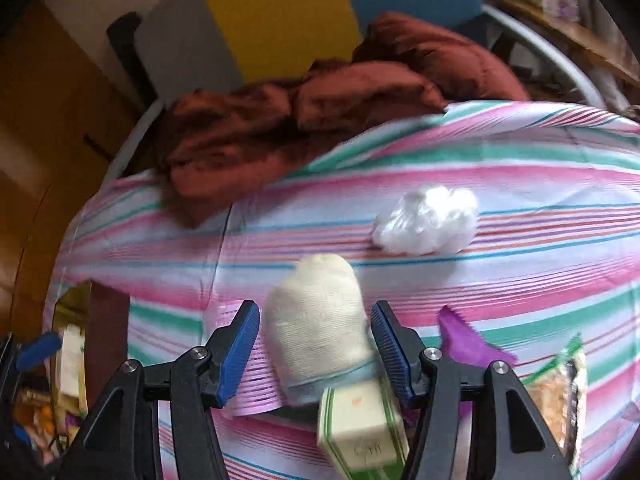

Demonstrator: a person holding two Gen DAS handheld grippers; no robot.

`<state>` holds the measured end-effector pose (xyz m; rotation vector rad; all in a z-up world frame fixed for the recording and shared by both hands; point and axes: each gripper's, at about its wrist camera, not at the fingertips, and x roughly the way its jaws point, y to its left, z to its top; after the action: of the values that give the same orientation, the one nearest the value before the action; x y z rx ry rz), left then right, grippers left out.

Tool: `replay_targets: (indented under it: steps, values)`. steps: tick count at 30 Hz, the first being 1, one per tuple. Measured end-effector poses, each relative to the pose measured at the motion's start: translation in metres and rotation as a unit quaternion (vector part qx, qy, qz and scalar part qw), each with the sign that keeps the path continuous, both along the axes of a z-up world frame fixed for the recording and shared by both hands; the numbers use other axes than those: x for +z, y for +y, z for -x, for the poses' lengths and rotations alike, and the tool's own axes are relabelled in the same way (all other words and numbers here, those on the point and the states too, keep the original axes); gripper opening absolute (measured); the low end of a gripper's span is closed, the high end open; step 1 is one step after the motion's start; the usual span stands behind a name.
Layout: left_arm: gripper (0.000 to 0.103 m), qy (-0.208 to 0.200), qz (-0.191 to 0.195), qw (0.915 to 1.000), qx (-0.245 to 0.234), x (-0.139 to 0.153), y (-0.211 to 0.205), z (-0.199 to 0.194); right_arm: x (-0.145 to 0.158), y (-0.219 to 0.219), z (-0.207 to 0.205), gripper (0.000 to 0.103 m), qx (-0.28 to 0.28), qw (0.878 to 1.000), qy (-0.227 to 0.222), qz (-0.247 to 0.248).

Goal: Organize objects
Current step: 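Reach the left tool to the pink roller while the right reaches the cream sock, then grasp the pink hair roller with the left tool while the right grasps the cream sock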

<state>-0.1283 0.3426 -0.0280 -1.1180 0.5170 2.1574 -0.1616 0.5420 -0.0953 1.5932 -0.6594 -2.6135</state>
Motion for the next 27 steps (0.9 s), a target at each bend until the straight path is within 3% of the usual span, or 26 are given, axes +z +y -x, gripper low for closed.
replay_targets:
  steps: [4,12,14,17,27]
  values:
    - [0.092,-0.011,0.008,0.9999,-0.006,-0.010,0.011,0.004,-0.004,0.000,-0.001,0.052,0.012,1.000,0.005,0.023]
    - [0.093,-0.011,0.023,0.9990,-0.038,-0.020,0.026,0.006,0.005,-0.008,-0.003,0.051,0.052,0.991,0.013,0.119]
    - [0.098,-0.006,0.020,0.9986,-0.049,-0.019,0.027,0.006,0.010,-0.010,-0.005,0.051,0.066,0.989,0.018,0.131]
    - [0.103,0.007,0.033,0.9972,-0.066,-0.022,0.030,0.004,0.010,-0.015,-0.003,0.051,0.074,0.988,0.011,0.135]
    - [0.103,0.006,0.078,0.9899,-0.118,-0.045,0.049,0.005,-0.002,-0.013,-0.006,0.051,0.088,0.986,-0.018,0.139]
